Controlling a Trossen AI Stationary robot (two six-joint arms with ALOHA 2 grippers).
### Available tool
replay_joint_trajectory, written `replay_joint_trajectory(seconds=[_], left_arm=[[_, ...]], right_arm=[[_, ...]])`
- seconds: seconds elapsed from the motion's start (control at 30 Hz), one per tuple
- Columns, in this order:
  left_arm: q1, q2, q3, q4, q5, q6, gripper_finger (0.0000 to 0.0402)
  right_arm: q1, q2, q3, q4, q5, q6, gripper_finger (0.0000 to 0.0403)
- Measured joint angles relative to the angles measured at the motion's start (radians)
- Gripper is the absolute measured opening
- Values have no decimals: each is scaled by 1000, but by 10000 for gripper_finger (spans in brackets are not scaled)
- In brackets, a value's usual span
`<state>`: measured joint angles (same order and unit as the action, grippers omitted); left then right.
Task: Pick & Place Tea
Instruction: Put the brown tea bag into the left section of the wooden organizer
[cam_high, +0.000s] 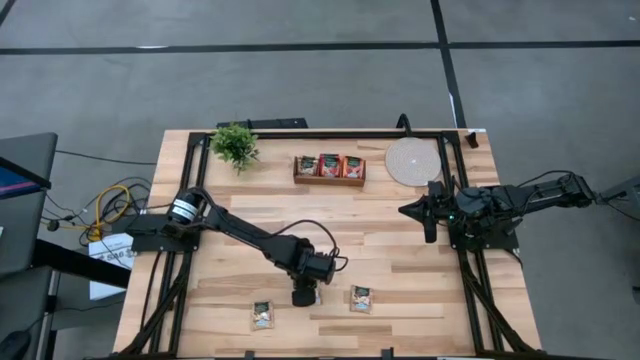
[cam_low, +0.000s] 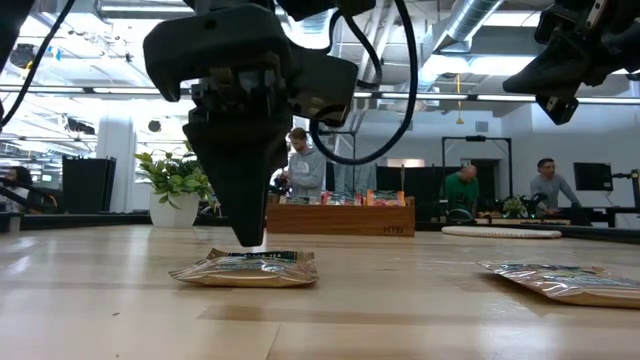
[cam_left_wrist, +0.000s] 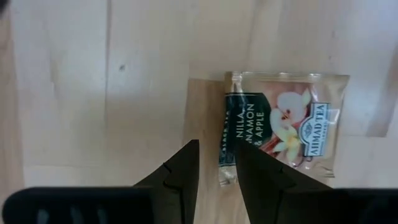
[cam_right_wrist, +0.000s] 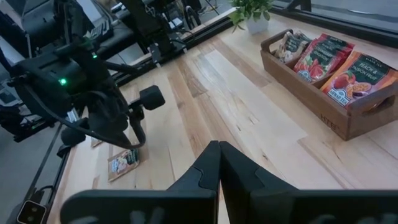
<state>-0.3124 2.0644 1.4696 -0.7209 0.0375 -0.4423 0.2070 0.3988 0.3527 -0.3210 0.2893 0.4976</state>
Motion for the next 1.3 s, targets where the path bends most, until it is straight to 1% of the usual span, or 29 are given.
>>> replay_joint_trajectory(seconds=[0.13,0.43,0.63,0.87,1.07,1.23,1.3], left_arm=[[0,0,0,-1,-41,-2,94],[-18,61,5,-8,-43,-44,94],[-32,62,4,-20,-159,-77,94],[-19,37,0,-25,-193,-76,94],[0,10,-5,-50,-298,-67,94],[2,0,-4,-62,-241,-69,94],[2,-7,-4,-62,-236,-69,94]], right_arm=[[0,0,0,0,0,0,0],[0,0,0,0,0,0,0],[0,0,0,0,0,0,0],[0,0,0,0,0,0,0],[0,0,0,1,0,0,0],[0,0,0,1,0,0,0],[0,0,0,1,0,0,0]])
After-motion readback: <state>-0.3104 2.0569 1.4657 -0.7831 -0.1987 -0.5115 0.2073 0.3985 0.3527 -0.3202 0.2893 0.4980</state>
